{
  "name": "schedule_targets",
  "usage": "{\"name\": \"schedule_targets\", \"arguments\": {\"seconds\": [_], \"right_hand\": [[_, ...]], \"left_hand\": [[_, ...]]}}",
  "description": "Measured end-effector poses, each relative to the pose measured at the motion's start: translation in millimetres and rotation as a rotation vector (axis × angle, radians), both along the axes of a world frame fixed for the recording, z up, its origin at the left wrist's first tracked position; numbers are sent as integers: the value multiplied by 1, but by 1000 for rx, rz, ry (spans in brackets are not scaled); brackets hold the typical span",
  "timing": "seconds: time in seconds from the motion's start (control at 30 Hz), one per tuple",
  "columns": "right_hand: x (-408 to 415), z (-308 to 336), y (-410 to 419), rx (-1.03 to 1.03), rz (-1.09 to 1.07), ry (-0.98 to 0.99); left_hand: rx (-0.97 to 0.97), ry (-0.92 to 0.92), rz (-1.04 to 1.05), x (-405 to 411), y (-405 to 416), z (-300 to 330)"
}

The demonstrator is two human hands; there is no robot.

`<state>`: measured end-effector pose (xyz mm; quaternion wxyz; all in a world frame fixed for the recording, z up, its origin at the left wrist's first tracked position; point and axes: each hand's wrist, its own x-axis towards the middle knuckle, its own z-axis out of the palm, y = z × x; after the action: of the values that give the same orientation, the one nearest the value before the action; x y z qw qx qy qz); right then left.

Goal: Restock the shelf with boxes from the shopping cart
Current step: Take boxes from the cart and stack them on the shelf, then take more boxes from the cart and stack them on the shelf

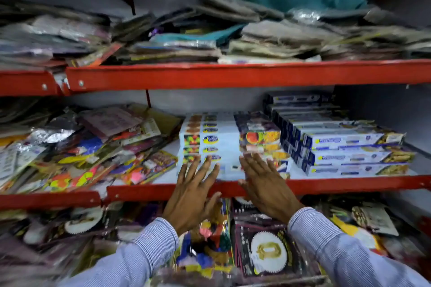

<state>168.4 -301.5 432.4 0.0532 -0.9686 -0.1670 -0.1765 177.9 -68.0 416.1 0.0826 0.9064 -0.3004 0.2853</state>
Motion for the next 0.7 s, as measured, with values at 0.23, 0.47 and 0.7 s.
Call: {"name": "schedule_targets", "arguments": {"seconds": [0.23, 0.47, 0.7], "right_hand": [[-82, -88, 12, 105, -31, 73], [-151, -230, 19, 191, -60, 361], [-192, -366, 48, 107, -59, 835]], "left_hand": [[-57, 180, -74, -88, 26, -82], [70, 559, -95, -172, 62, -223], [207, 923, -69, -222, 77, -326]]}}
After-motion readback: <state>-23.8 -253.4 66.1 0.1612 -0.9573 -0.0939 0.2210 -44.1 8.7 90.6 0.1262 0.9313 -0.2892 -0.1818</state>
